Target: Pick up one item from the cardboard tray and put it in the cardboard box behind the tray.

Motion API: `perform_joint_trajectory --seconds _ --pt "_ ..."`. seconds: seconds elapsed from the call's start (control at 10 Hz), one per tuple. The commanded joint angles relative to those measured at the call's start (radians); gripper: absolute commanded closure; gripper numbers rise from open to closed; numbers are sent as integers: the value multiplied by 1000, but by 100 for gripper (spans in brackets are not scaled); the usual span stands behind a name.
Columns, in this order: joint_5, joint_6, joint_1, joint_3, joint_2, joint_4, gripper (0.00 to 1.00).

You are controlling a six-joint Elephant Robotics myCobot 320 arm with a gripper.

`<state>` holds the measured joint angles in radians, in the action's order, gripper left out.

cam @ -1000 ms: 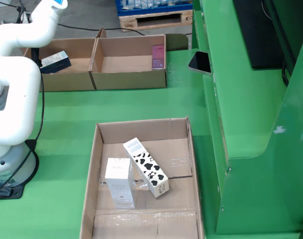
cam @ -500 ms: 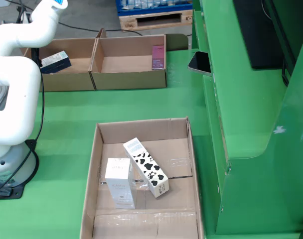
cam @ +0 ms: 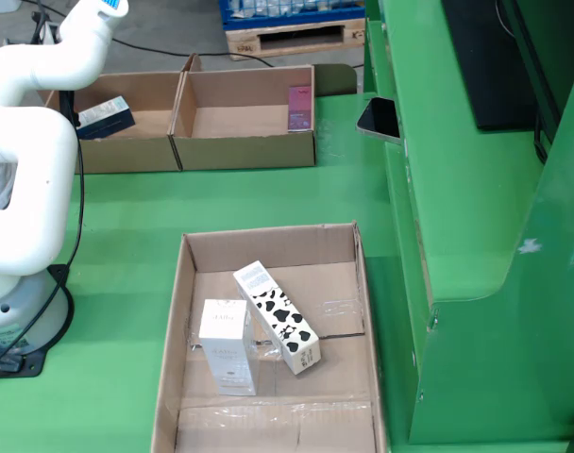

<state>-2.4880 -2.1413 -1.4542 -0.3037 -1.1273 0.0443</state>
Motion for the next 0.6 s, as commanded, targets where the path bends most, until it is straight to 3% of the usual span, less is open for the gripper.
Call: perform_joint_trajectory --seconds 0.0,0.2,0.3,0.5 --pt "-17 -6 -5 24 40 10 0" --pt "-17 -6 -5 24 40 10 0" --pt "-17 -17 -8 304 -77 -169 0" --pt "0 40 -18 304 -68 -115 0"
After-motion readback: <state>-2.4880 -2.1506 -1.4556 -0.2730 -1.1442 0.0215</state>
